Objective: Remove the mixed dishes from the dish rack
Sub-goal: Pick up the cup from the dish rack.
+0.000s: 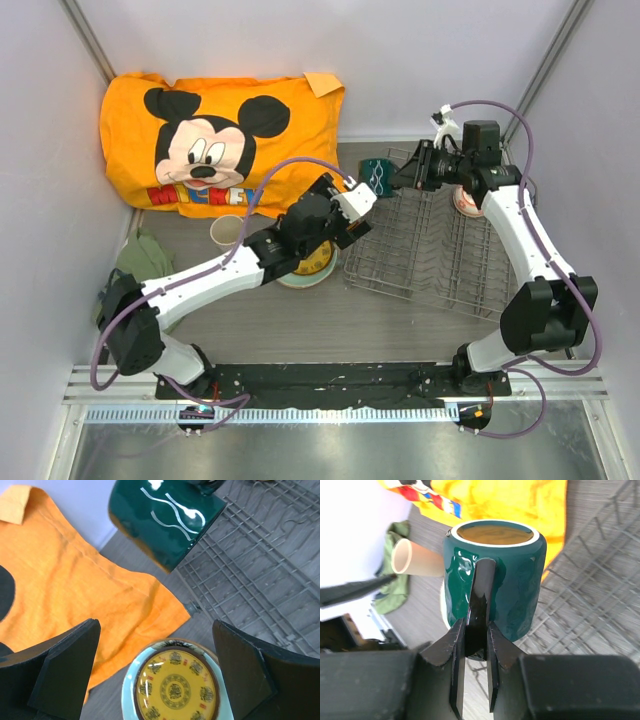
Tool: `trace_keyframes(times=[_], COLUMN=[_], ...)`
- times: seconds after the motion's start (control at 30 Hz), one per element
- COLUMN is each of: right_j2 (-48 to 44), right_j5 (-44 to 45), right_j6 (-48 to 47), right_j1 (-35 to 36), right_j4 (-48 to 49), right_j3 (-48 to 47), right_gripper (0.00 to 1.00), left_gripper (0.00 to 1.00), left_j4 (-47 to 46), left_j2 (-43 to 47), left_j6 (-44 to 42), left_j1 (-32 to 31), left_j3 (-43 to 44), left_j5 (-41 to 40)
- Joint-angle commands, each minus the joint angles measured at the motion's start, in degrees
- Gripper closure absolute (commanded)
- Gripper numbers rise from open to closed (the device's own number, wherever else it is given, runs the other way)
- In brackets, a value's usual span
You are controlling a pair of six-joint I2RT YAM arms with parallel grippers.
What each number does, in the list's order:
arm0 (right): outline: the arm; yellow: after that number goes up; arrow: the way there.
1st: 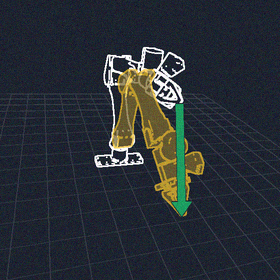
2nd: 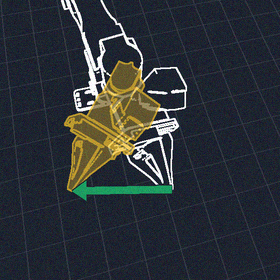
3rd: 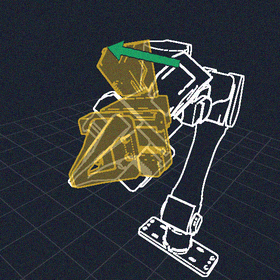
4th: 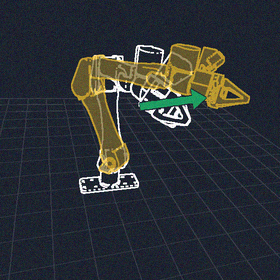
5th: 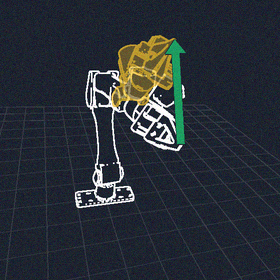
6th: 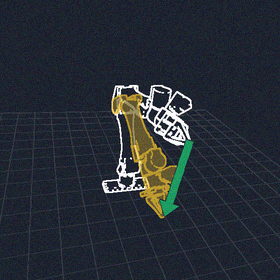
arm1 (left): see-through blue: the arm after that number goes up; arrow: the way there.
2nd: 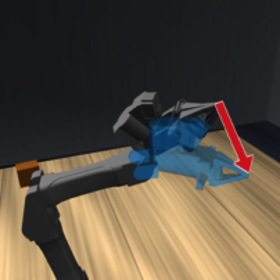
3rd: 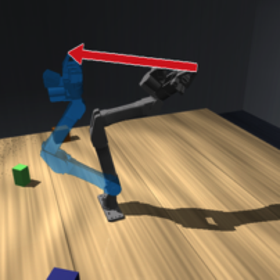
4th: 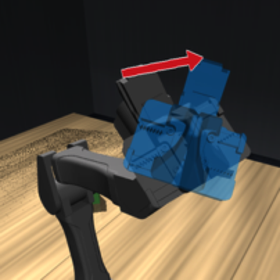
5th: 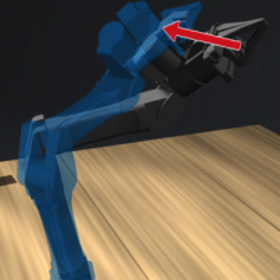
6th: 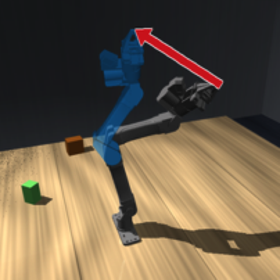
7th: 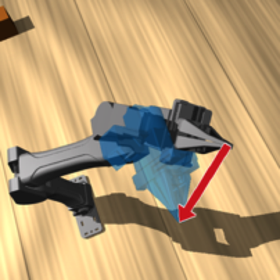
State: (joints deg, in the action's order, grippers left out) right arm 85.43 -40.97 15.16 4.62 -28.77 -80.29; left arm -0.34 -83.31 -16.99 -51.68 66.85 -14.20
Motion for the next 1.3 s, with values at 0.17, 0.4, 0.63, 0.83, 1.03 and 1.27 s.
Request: trace_keyframes(times=[0.17, 0.4, 0.63, 0.83, 1.03, 1.27], right_j2=[0.18, -0.44, -1.31, -1.58, -2.02, -2.63], right_j5=[-8.16, -11.06, -11.41, -12.73, -15.45, -18.18], right_j6=[8.22, 11.73, 11.91, 13.14, 15.16, 17.98], right_j1=[-0.32, -0.32, -0.23, -0.23, -0.23, -0.23], right_j4=[9.26, 13.04, 13.74, 15.15, 17.96, 22.27], right_j3=[-2.68, 0.30, 2.24, 3.65, 6.02, 8.92], right_gripper=[0.99, 0.99, 0.99, 0.99, 0.99, 0.99], left_gripper=[0.00, 0.01, 0.03, 0.05, 0.08, 0.23], left_j4=[-12.93, -18.11, -21.37, -22.95, -24.18, -24.01], left_j2=[-4.31, -7.92, -9.86, -9.59, -11.35, -12.49], left_j6=[-9.98, -14.29, -16.05, -16.40, -17.28, -17.81], left_j1=[-5.62, -7.73, -8.17, -8.26, -8.26, -8.52], left_j3=[0.47, 0.91, 1.88, 2.06, 3.37, 4.60], left_j5=[-14.97, -19.11, -21.75, -22.45, -23.68, -24.56])
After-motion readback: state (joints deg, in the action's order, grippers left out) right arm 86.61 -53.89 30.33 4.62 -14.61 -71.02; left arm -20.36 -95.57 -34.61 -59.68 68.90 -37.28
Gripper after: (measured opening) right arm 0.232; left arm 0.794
